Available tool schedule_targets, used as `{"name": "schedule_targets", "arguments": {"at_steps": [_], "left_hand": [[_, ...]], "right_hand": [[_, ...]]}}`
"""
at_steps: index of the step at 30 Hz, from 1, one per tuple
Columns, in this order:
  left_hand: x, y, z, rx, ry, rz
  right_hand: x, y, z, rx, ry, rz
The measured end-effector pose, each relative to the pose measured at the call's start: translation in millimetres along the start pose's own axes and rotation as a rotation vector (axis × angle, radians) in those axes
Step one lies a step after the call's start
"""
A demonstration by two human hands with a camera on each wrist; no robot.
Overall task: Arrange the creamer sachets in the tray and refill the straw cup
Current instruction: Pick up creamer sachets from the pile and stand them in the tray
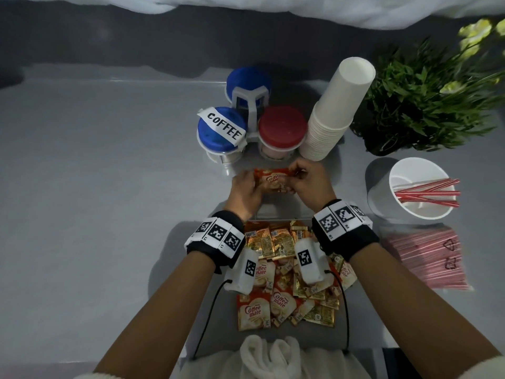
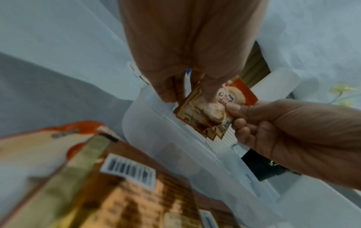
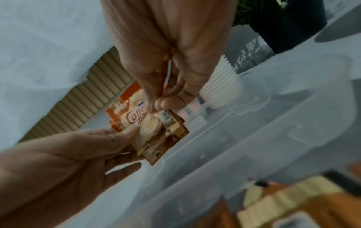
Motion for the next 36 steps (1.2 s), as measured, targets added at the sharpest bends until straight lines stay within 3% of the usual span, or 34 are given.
{"name": "schedule_targets", "arguments": {"at_steps": [4,8,14,16,19,21,24,27,36], "left_hand": [[2.9,4.4,-6.7,-0.087,0.289,-0.007],[11.5,5.4,-9.9,-0.135,0.317,-0.043],[9.9,3.6,-10.6,-0.161,0.302,-0.034],[0.7,1.6,-5.7,-0.135,0.299,0.007],[-25.4,-7.5,-0.1,-0.098,0.273,0.173],[-38.8,-11.1,-7.6,-0.138,0.279,0.243],[-33.2,-7.6,-29.0,-0.258,0.263,0.133],[-21.5,-5.2,-33.7,-0.266,0.258,0.041],[-14.4,-7.0,-33.4,-0.277,0.202,0.050]], "right_hand": [[0.4,-2.6,12.3,0.005,-0.094,0.039],[16.1,-5.3,21.5,0.039,-0.138,-0.042],[18.7,-5.4,17.1,0.029,-0.206,-0.038],[19.0,-2.8,16.3,0.030,-0.241,-0.043],[24.0,1.8,15.6,0.052,-0.277,-0.086],[28.1,4.7,11.8,0.069,-0.285,-0.117],[36.3,8.0,6.3,0.098,-0.267,-0.168],[39.8,9.8,1.5,0.118,-0.269,-0.149],[40.8,-6.6,3.0,0.179,-0.244,-0.006]]}}
Point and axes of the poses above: each hand's wrist, its own y-axis towards the middle knuckle, its own x-axis out of the palm, z = x × y, the point moved 10 cm from there along y, towards the middle knuckle, and after that the axes turned 11 degrees about -y, right-handed, at the moved point
